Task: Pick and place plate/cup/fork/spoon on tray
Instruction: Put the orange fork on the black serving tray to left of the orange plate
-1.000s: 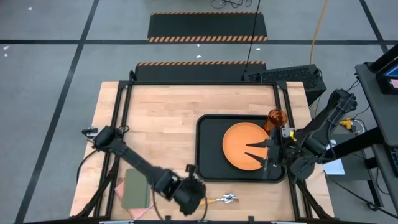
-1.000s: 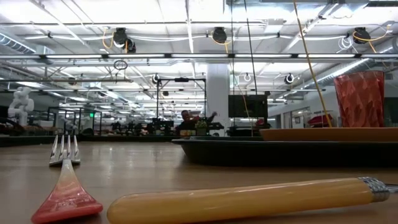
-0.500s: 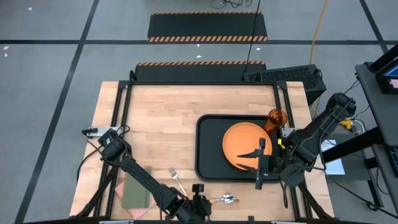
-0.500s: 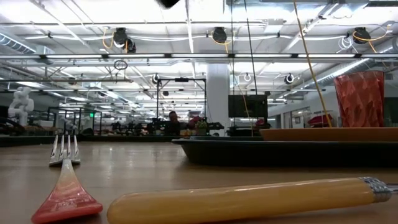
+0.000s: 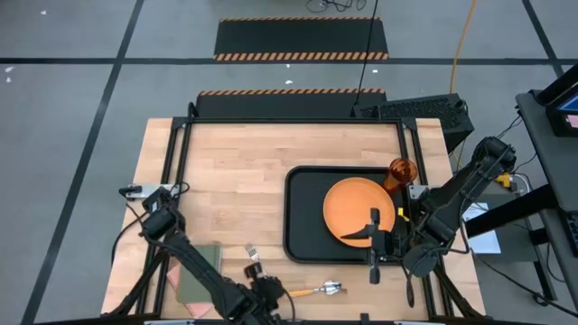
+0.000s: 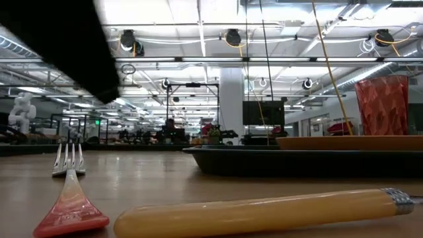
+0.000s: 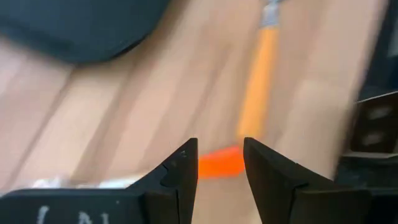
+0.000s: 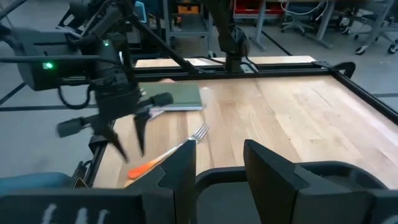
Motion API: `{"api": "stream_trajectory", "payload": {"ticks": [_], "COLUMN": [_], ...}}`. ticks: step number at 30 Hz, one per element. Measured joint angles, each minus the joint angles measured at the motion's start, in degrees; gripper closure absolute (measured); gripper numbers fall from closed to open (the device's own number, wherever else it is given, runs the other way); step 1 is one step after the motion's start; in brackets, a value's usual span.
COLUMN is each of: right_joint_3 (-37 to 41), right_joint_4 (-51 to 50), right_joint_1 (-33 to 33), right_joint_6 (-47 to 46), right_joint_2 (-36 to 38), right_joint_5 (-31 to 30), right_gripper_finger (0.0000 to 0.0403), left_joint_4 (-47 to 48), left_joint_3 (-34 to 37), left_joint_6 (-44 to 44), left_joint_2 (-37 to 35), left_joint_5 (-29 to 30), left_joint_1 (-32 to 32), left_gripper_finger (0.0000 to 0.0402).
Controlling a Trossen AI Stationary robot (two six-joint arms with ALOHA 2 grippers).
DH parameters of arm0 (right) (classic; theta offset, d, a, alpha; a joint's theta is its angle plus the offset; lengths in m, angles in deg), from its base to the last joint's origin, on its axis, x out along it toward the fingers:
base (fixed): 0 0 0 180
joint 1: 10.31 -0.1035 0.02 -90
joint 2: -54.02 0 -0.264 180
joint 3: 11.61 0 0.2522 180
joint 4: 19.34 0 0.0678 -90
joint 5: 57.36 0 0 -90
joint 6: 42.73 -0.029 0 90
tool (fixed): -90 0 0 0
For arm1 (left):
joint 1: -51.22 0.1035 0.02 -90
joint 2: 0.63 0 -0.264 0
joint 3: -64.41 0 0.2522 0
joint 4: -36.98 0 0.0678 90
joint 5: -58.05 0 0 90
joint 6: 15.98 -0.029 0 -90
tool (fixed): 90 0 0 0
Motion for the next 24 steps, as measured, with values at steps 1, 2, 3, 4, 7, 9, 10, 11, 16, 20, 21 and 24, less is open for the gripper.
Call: {"api": "stream_trajectory", "payload": {"ticks": [1,2,3,4,7,9,10,11,16,20,21,24], "right_joint_3": [0.0,0.0,0.0,0.0,0.0,0.0,0.0,0.0,0.0,0.0,0.0,0.0], "right_joint_4": [0.01,0.01,0.01,0.01,0.03,0.01,0.01,0.03,0.01,0.03,0.03,0.06], "right_joint_1": [0.0,0.0,0.01,0.02,0.0,0.0,0.02,0.02,0.02,0.02,0.02,0.02], "right_joint_6": [0.0,0.0,0.0,0.0,0.0,0.06,0.07,0.1,0.44,0.15,0.05,0.02], "right_joint_2": [0.0,0.0,0.0,0.0,0.0,0.0,0.0,0.0,0.0,0.0,0.0,0.0], "right_joint_5": [0.03,0.03,0.03,0.04,0.71,0.75,0.76,0.76,0.78,0.78,0.79,0.8], "right_gripper_finger": [0.0273,0.0273,0.0273,0.0273,0.0273,0.0273,0.0273,0.0273,0.0273,0.0273,0.0273,0.0273], "left_joint_4": [2.05,3.48,4.19,4.24,2.58,2.31,2.57,3.15,8.06,10.84,10.9,10.51], "left_joint_3": [0.0,0.0,0.0,0.0,0.0,0.0,0.0,0.0,0.0,0.0,0.0,0.0], "left_joint_6": [1.66,2.96,3.81,4.07,4.15,5.72,6.87,8.31,17.61,21.35,23.0,27.44], "left_joint_2": [-0.02,-0.04,-0.04,-0.04,-0.07,-0.07,-0.07,-0.07,-0.07,-0.07,-0.07,-0.07], "left_joint_5": [0.02,0.06,0.22,0.6,0.88,0.86,0.72,0.35,-1.88,-4.04,-4.98,-6.55], "left_joint_1": [-0.3,-0.6,-0.93,-1.21,-1.44,-1.32,-1.08,-0.79,0.75,1.44,1.49,1.54], "left_gripper_finger": [0.027,0.027,0.027,0.027,0.027,0.027,0.027,0.027,0.027,0.027,0.027,0.027]}}
